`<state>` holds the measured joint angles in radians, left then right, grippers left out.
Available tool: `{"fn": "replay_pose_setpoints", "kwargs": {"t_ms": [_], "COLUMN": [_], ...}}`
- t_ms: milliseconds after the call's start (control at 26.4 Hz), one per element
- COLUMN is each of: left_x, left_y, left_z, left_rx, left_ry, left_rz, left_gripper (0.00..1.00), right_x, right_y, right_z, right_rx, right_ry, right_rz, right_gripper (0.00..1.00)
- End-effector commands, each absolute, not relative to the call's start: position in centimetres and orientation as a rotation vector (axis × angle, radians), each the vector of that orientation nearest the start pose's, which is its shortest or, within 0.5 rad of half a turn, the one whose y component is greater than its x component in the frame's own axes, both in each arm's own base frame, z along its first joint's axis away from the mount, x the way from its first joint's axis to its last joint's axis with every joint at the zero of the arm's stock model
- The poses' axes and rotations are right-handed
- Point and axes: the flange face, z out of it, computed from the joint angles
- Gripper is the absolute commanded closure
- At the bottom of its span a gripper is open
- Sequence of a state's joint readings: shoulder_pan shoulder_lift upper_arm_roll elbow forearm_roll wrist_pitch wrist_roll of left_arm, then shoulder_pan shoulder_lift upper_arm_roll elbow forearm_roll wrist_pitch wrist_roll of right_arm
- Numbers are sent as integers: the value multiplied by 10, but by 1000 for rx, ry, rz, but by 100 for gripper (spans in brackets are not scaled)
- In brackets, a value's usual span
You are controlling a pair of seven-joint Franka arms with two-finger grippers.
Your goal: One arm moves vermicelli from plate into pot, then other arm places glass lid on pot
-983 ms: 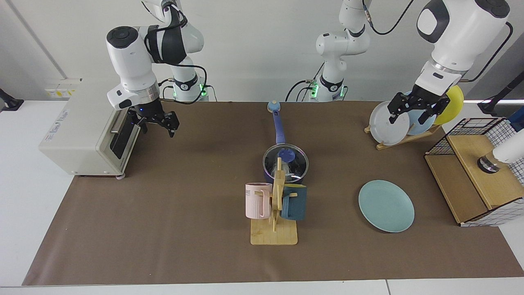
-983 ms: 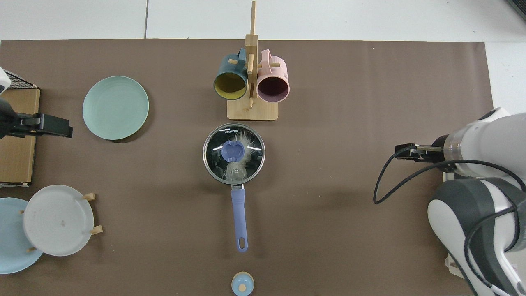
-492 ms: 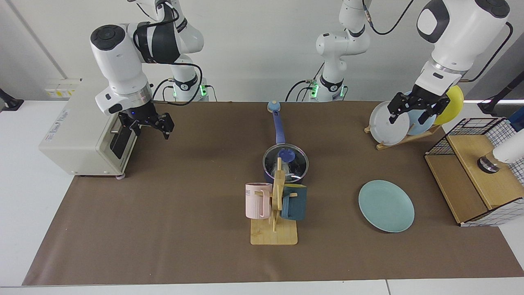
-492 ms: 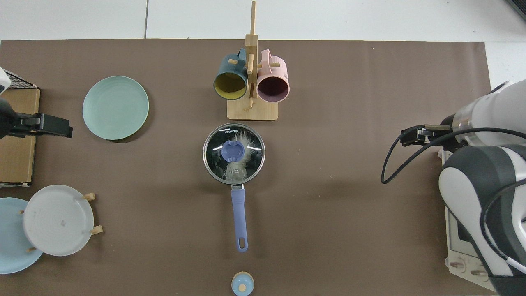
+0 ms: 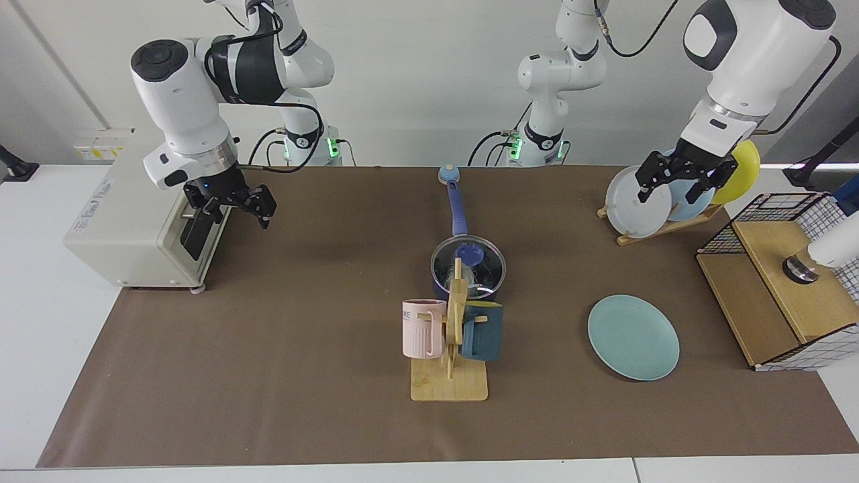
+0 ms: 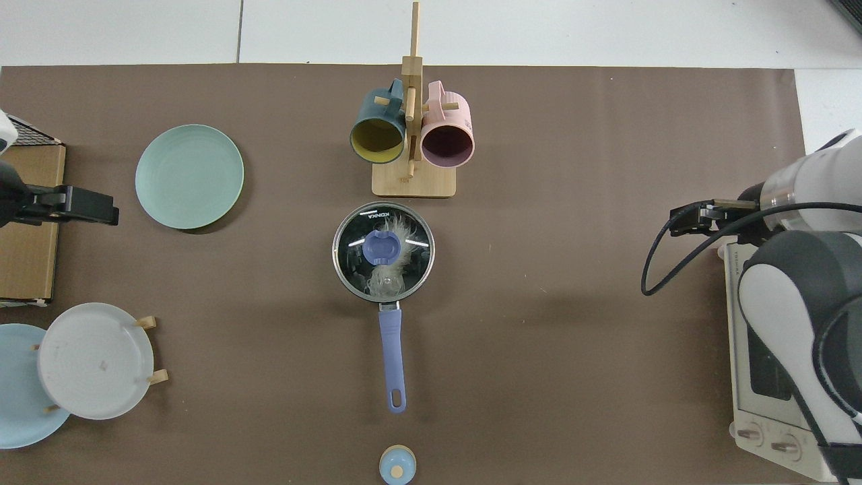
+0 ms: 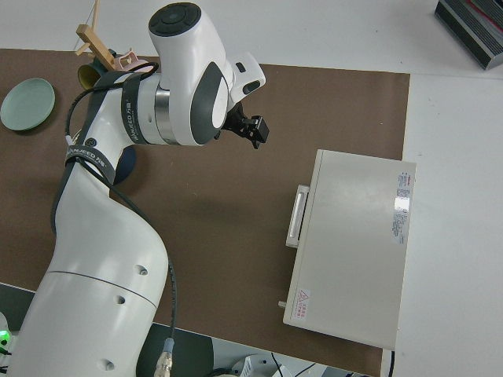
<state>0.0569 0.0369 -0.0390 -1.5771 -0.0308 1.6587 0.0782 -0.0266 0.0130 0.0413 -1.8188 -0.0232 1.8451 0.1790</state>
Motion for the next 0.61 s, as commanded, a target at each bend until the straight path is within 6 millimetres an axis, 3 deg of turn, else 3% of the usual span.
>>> {"fn": "replay_pose_setpoints", "kwargs": {"t_ms": [0, 567], "left_x": [568, 568], "left_y": [7, 7], "left_z": [610, 610], "left_rx": [-3149, -3149], "left_ry": [100, 98], "left_rz": [-88, -88], "left_gripper": [0, 0], "right_x": [570, 570], "right_y": [4, 6], "right_z": [528, 532], "right_rx": [-3133, -3134], "right_ry": [197, 206], "right_rz": [-26, -27], "right_gripper": [1, 1]}}
